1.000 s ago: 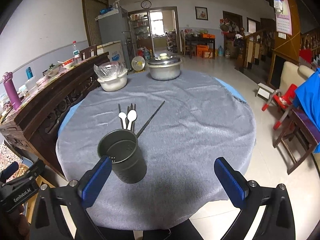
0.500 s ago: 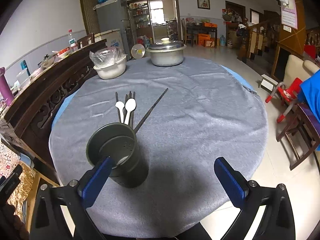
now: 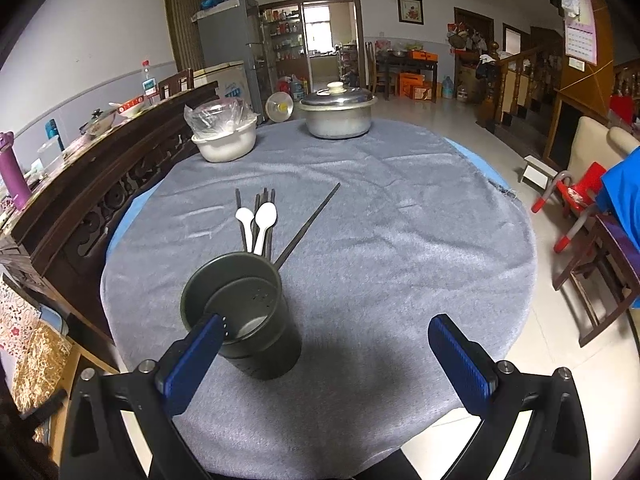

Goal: Organize utensils

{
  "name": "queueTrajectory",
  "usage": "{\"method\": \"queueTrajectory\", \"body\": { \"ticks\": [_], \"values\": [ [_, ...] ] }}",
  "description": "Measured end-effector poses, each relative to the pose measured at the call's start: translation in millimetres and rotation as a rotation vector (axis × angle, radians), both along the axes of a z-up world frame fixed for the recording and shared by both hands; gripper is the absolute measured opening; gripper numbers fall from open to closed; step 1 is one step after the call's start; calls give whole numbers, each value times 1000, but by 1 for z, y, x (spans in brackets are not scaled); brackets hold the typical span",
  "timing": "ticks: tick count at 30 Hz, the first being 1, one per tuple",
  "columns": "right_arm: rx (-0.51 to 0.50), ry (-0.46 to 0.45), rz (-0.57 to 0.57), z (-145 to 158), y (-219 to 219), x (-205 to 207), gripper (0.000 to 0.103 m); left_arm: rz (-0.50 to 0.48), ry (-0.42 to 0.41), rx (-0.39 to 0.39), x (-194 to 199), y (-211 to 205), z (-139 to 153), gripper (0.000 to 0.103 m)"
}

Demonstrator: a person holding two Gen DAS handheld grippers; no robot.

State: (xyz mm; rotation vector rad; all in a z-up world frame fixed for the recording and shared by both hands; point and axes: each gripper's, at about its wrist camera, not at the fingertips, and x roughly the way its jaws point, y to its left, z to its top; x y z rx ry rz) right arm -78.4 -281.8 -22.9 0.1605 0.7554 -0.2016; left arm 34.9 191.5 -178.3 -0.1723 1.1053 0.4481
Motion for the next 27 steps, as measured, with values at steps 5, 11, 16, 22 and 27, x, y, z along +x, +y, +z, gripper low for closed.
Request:
{"method": "queueTrajectory", "body": {
  "ticks": [5,11,16,22,27],
  "values": [
    [-22,-9,-31,8,-3,7,103,-13,119,-64,-6,7,-24,103],
    [-47,0,-47,13,1,21,103,-58,139,-95,-8,-1,-34,103],
    [-73,10,-41,15,10,32,103,-73,154,-117,-6,1,-45,103],
    [-87,37,-47,10,16,41,103,-78,182,-133,-3,6,-60,103],
    [-95,47,-57,9,17,46,103,-80,182,-124,-2,8,-62,103]
  ]
}}
